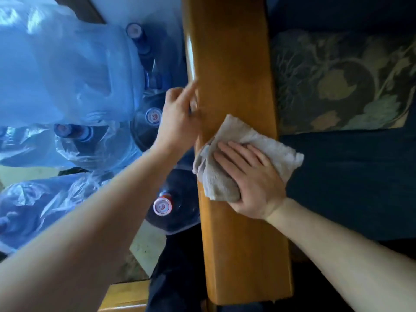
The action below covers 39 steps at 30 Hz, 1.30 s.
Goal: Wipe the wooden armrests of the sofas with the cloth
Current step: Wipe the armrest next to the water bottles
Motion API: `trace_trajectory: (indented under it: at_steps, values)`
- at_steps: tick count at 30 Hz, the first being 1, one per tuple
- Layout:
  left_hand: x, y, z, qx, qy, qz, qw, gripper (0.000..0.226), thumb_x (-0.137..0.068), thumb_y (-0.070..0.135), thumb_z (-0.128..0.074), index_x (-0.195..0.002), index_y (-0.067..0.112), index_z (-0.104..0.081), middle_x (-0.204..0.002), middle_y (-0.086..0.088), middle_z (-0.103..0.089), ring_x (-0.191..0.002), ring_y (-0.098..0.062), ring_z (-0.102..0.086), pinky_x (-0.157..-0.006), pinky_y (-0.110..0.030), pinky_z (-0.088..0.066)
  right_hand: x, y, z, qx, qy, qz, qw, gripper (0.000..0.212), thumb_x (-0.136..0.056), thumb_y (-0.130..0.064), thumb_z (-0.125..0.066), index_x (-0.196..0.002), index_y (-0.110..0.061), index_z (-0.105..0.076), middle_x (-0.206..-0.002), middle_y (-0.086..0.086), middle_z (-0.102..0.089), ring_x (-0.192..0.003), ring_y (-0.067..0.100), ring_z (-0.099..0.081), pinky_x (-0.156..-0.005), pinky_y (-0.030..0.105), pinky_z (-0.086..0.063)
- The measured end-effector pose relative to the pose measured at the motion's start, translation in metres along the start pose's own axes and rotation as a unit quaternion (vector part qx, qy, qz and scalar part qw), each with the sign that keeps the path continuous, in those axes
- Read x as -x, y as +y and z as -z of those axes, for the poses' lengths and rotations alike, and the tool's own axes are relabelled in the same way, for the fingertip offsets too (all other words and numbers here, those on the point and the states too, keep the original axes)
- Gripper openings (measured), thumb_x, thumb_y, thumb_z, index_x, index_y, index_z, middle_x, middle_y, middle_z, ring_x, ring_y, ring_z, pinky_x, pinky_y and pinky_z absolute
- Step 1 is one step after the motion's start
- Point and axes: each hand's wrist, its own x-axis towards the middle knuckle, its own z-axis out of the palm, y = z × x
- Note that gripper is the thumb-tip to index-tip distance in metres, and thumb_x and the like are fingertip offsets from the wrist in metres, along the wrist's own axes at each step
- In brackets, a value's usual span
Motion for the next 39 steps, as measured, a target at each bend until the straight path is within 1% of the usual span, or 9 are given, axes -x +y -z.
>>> trace_trajectory:
  at_steps: [5, 10, 15, 18, 22, 27, 31, 35, 39]
  values:
    - [-0.103, 0.023, 0.021, 0.056, 0.039, 0.078, 0.995, 0.055, -0.097, 0.036, -0.059, -0.149, 0.031, -0.043, -0.129, 0.003, -0.047, -0.111, -0.008, -0.047, -0.096, -0.026, -0.039, -0.171, 0.091, 0.028, 0.017, 0.064, -0.06, 0.996, 0.076, -0.09, -0.058, -0.055, -0.157, -0.025, -0.037, -0.166, 0.0, -0.037, -0.152, 0.023, -0.033, -0.122, 0.042, -0.017]
    - [-0.131, 0.036, 0.032, -0.008, 0.111, -0.075, 0.991, 0.046, -0.089, 0.036, -0.069, -0.132, 0.024, -0.059, -0.116, 0.006, -0.044, -0.114, -0.02, -0.054, -0.097, -0.039, -0.05, -0.265, 0.145, 0.039, 0.062, 0.07, -0.053, 0.994, 0.072, -0.097, -0.063, -0.044, -0.158, -0.023, -0.037, -0.167, 0.002, -0.036, -0.154, 0.022, -0.031, -0.125, 0.047, -0.023]
    - [-0.186, 0.055, 0.048, -0.082, 0.005, -0.038, 0.996, 0.068, -0.069, 0.07, -0.073, -0.123, 0.032, -0.057, -0.107, 0.008, -0.047, -0.11, -0.02, -0.048, -0.083, -0.034, -0.044, -0.265, 0.148, 0.044, 0.071, 0.05, -0.032, 0.996, 0.074, -0.096, -0.058, -0.044, -0.159, -0.021, -0.034, -0.168, 0.003, -0.032, -0.156, 0.022, -0.025, -0.126, 0.045, -0.018]
    - [-0.205, 0.047, 0.049, -0.129, -0.043, 0.021, 0.99, 0.071, -0.065, 0.063, -0.082, -0.114, 0.023, -0.051, -0.109, 0.003, -0.05, -0.108, -0.024, -0.049, -0.081, -0.036, -0.043, -0.265, 0.149, 0.045, 0.04, 0.074, -0.026, 0.996, 0.074, -0.092, -0.056, -0.054, -0.155, -0.019, -0.041, -0.165, 0.003, -0.038, -0.155, 0.021, -0.029, -0.126, 0.04, -0.016]
    - [-0.209, 0.035, 0.046, -0.052, -0.053, 0.086, 0.994, 0.066, -0.064, 0.056, -0.086, -0.107, 0.024, -0.047, -0.11, -0.003, -0.055, -0.098, -0.023, -0.054, -0.073, -0.038, -0.046, -0.267, 0.151, 0.045, 0.013, 0.084, -0.018, 0.996, 0.074, -0.091, -0.055, -0.057, -0.155, -0.02, -0.043, -0.165, 0.001, -0.04, -0.154, 0.019, -0.029, -0.126, 0.035, -0.011]
    - [-0.173, 0.042, 0.035, 0.012, -0.011, 0.081, 0.997, 0.039, -0.086, 0.021, -0.065, -0.123, 0.024, -0.052, -0.118, -0.011, -0.055, -0.098, -0.029, -0.061, -0.063, -0.028, -0.044, -0.266, 0.155, 0.042, 0.022, 0.072, -0.019, 0.997, 0.074, -0.091, -0.053, -0.054, -0.156, -0.021, -0.04, -0.166, 0.0, -0.037, -0.155, 0.018, -0.027, -0.127, 0.04, -0.015]
    - [-0.099, 0.062, 0.049, 0.103, 0.049, 0.137, 0.984, 0.059, -0.071, 0.017, -0.039, -0.128, 0.02, -0.05, -0.122, -0.019, -0.057, -0.1, -0.04, -0.06, -0.076, -0.049, -0.053, -0.257, 0.136, 0.046, 0.03, 0.017, -0.065, 0.997, 0.072, -0.097, -0.046, -0.05, -0.161, -0.018, -0.03, -0.17, 0.002, -0.029, -0.158, 0.02, -0.022, -0.13, 0.041, -0.009]
    - [0.035, 0.069, 0.036, 0.068, 0.009, 0.134, 0.989, 0.027, -0.088, 0.02, -0.052, -0.111, 0.032, -0.054, -0.108, 0.004, -0.059, -0.09, -0.01, -0.061, -0.074, -0.031, -0.05, -0.172, 0.079, 0.046, 0.004, -0.062, -0.078, 0.995, 0.074, -0.099, -0.04, -0.055, -0.163, -0.017, -0.027, -0.172, 0.003, -0.023, -0.159, 0.019, -0.016, -0.131, 0.041, -0.005]
    - [0.149, 0.056, 0.018, 0.079, -0.048, 0.255, 0.963, 0.02, -0.09, 0.015, -0.059, -0.107, 0.024, -0.063, -0.096, 0.001, -0.072, -0.083, -0.014, -0.068, -0.072, -0.037, -0.054, -0.048, -0.001, 0.043, -0.119, -0.146, -0.098, 0.977, 0.064, -0.102, -0.035, -0.047, -0.163, -0.027, -0.028, -0.172, -0.008, -0.022, -0.159, 0.011, -0.013, -0.132, 0.039, -0.003]
